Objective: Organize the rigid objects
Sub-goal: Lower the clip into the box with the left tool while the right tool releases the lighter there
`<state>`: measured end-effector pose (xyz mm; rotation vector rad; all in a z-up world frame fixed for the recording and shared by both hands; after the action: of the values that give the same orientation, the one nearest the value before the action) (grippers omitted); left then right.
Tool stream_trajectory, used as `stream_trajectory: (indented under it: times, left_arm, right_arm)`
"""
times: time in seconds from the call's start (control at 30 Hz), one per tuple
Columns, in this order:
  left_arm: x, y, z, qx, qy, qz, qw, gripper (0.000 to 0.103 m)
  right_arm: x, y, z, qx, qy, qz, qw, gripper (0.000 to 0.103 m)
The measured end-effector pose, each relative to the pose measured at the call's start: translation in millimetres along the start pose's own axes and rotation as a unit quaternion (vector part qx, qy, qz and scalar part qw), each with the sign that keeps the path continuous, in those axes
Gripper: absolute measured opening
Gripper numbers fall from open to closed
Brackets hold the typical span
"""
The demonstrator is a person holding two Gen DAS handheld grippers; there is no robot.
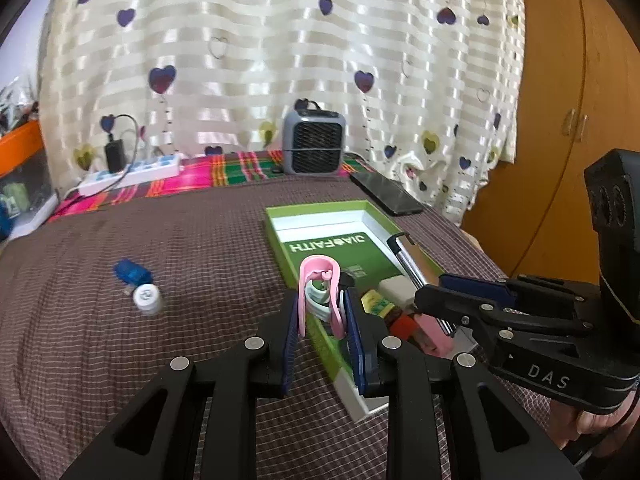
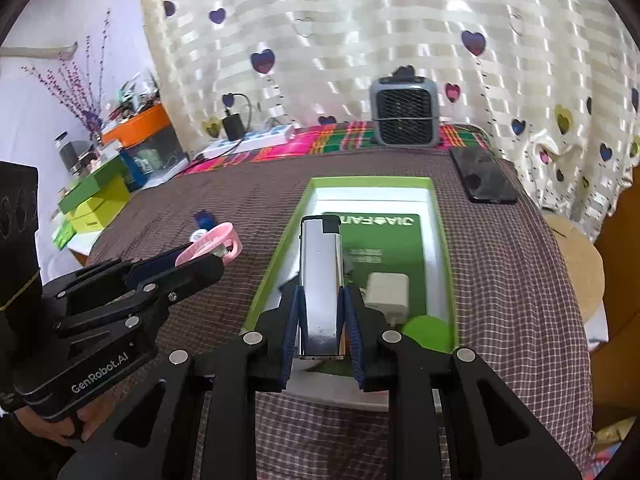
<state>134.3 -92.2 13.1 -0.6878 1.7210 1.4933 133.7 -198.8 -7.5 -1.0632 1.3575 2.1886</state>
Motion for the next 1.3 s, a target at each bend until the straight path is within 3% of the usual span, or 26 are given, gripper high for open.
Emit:
stream_trajectory:
  times: [0.6, 0.8, 1.3]
  left_arm:
    - [13, -51, -33, 0.051, -0.006, 0.054, 0.9972, 0.022]
    - [12, -48, -34, 0.056, -0.009, 0.05, 0.9972, 0.032]
    - [11, -28, -6, 0.02, 0.002, 0.041, 0.9989, 0.032]
  right_arm:
    - [14, -21, -39, 0.035, -0.018, 0.033, 0.999, 0.024]
    - [14, -19, -37, 0.045, -0.006, 0.032, 0.998, 0.026]
    - [1, -8, -3, 0.03, 0.017, 0.007, 0.999, 0.03]
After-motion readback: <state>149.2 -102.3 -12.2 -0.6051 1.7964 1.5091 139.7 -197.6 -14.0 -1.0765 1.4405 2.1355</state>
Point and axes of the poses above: each gripper's, at about its wrist camera, not at the fingertips, and y roughly against the way its jaws point, z to its left, x to its underside, the point moved 10 cm from there along -y, roughly the way its jaws point, and after that the axes turned 5 degrees about -x, right-handed, at the moved point
